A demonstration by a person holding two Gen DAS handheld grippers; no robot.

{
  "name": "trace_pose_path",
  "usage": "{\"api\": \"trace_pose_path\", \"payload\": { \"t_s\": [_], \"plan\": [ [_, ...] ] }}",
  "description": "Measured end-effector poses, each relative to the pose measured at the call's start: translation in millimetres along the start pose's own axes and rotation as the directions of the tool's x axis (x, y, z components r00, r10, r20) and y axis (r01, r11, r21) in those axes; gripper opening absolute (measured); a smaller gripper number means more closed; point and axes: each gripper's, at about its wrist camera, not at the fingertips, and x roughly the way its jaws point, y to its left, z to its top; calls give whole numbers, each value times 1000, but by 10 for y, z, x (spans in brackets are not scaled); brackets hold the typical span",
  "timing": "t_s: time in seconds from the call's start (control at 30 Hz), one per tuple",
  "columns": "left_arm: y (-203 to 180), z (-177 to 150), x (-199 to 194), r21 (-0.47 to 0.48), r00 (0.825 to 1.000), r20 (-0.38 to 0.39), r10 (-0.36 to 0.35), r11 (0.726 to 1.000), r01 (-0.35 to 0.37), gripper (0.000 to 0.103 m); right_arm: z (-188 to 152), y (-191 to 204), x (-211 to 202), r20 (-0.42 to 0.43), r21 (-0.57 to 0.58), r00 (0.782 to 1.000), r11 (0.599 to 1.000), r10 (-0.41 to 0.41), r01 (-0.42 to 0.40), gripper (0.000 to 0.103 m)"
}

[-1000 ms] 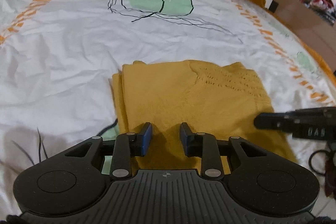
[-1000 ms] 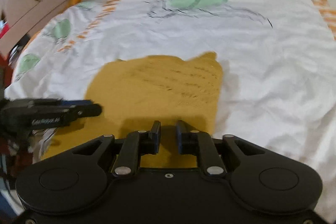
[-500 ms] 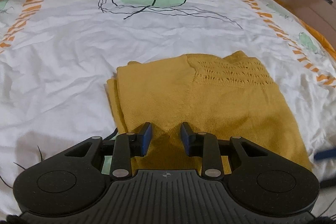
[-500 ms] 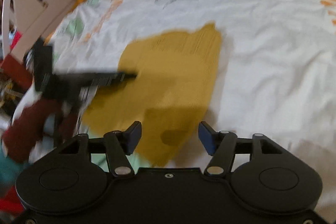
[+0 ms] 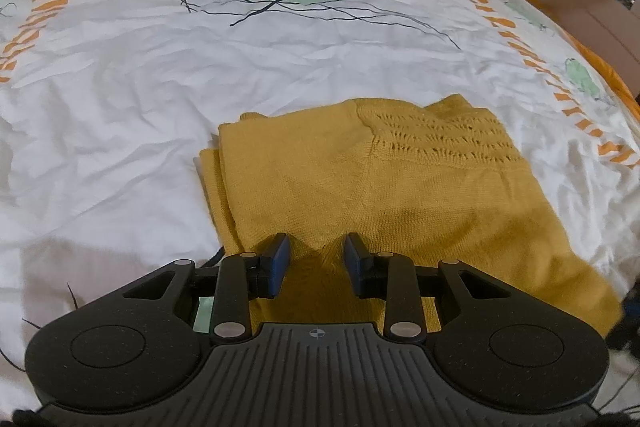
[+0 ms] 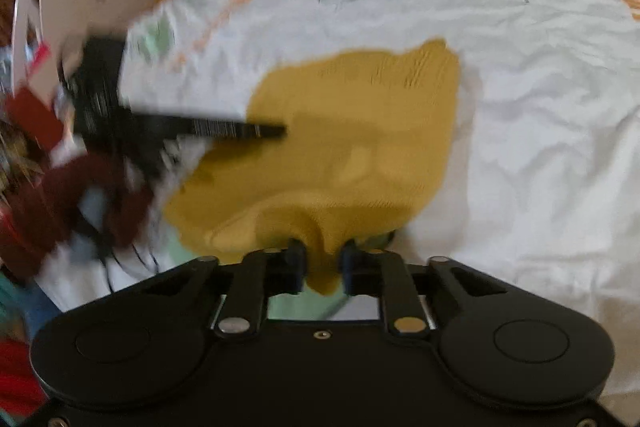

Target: Fold small clothes

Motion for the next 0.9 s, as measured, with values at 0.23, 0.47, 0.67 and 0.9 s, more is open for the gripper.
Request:
{"api": "trace_pose_path", "payload": {
  "t_s": [0.23,0.47,0.67,0.9],
  "plan": [
    [11,-1,4,1,1000,0,-6,1000,6,31,123,-178,-181,29,143,994,983,109,-112,22],
    [15,0,2,7,1000,1,-9,1000,9,31,179,-337,-337,69,255,982,949,175,-186,20],
    [-61,-37,-33,58,1000,18,16,998,-17,31,141,-211,-427,-57,99,998,995,-16,22,30],
    [-199,-94,-241,117,998,42,35,992,-40,31,224,-8,-414,30,-8,997,998,-68,68,45]
  ]
}}
